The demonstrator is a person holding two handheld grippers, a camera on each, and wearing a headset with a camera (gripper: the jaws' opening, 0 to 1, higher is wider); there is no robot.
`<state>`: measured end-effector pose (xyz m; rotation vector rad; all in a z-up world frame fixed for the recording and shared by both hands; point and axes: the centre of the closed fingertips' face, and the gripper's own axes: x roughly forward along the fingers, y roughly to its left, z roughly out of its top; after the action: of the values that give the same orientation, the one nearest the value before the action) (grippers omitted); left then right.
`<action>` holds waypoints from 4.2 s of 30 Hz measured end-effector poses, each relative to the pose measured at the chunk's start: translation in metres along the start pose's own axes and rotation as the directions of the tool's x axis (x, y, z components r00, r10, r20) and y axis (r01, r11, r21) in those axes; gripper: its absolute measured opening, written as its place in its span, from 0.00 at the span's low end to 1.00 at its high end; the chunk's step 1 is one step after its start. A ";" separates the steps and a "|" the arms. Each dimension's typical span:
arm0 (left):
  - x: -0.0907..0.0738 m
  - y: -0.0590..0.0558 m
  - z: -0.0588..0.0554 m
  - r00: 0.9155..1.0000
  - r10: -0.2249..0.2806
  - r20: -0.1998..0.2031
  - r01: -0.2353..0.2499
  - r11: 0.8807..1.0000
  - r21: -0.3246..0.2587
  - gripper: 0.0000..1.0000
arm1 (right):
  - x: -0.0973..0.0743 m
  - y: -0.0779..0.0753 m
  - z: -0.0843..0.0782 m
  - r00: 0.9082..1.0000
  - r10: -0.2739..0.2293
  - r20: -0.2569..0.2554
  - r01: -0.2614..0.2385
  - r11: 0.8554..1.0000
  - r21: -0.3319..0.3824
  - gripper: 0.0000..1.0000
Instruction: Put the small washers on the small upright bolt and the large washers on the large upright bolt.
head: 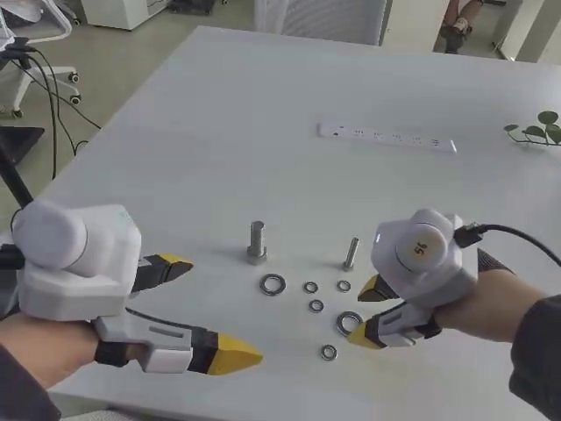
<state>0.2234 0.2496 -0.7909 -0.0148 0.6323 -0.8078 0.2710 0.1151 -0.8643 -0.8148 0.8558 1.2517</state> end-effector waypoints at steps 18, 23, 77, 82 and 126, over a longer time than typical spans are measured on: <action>0.000 0.000 0.001 1.000 0.000 0.006 0.000 1.000 -0.004 0.97 | 0.008 -0.001 -0.002 0.997 0.026 -0.079 -0.031 0.998 -0.056 0.29; 0.000 0.000 0.001 1.000 -0.001 0.007 0.001 1.000 -0.004 0.97 | 0.008 0.000 -0.004 0.995 0.030 -0.093 -0.036 0.998 -0.059 0.29; -0.002 0.002 0.004 1.000 -0.001 0.028 0.002 1.000 -0.010 0.94 | 0.010 0.000 0.002 0.990 0.059 -0.127 -0.062 0.998 -0.020 0.23; -0.001 0.001 0.005 1.000 -0.005 0.029 0.005 1.000 -0.008 0.94 | 0.006 0.000 0.004 0.989 0.059 -0.132 -0.063 0.998 -0.028 0.23; -0.004 0.001 0.008 0.998 -0.010 0.058 0.011 1.000 -0.010 0.93 | -0.057 -0.037 0.107 0.994 -0.039 -0.098 0.015 0.972 -0.236 0.23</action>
<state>0.2261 0.2507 -0.7830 -0.0510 0.5824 -0.8115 0.3120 0.1795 -0.7625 -1.0846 0.7841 1.3121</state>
